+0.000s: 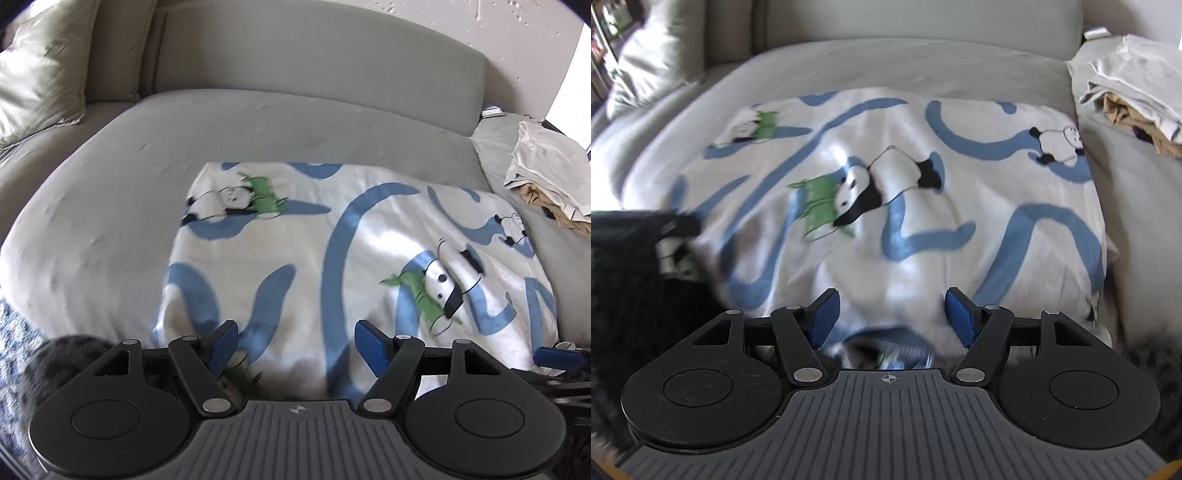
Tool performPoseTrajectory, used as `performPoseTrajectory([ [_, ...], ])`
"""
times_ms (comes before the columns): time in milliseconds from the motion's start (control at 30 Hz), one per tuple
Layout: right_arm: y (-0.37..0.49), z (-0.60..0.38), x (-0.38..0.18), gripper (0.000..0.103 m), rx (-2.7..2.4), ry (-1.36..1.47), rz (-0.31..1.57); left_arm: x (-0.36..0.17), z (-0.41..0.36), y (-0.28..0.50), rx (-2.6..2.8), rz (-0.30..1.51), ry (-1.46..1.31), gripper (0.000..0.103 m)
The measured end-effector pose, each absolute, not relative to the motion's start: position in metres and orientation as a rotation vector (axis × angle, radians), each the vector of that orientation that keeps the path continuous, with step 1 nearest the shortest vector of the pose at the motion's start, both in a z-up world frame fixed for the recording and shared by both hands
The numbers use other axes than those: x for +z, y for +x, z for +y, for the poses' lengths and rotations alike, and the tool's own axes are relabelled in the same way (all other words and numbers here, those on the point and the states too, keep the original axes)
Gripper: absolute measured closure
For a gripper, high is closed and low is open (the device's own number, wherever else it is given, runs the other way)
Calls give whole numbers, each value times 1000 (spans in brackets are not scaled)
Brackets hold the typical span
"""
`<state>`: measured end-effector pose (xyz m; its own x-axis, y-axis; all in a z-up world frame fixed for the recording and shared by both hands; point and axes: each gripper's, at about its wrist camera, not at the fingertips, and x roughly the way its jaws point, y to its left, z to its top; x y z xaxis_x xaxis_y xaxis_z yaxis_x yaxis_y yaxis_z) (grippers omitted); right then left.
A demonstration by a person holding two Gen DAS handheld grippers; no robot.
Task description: Fold clothes
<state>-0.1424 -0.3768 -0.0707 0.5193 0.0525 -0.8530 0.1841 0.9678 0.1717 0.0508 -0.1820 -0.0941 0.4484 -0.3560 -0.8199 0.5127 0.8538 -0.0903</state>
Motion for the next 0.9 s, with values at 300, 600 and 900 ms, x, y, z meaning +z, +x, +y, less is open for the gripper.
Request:
performPoseTrajectory([
  [300,-129,-398,-79,34,-139,248,1055,-129,-200,56,-521,1032,298,29],
  [600,-121,-420,-82,34,-203,262,1075,-131,-181,52,-520,1088,283,30],
  [900,-181,-467,-51,32,-302,690,854,-110,-224,39,-648,1008,277,30],
])
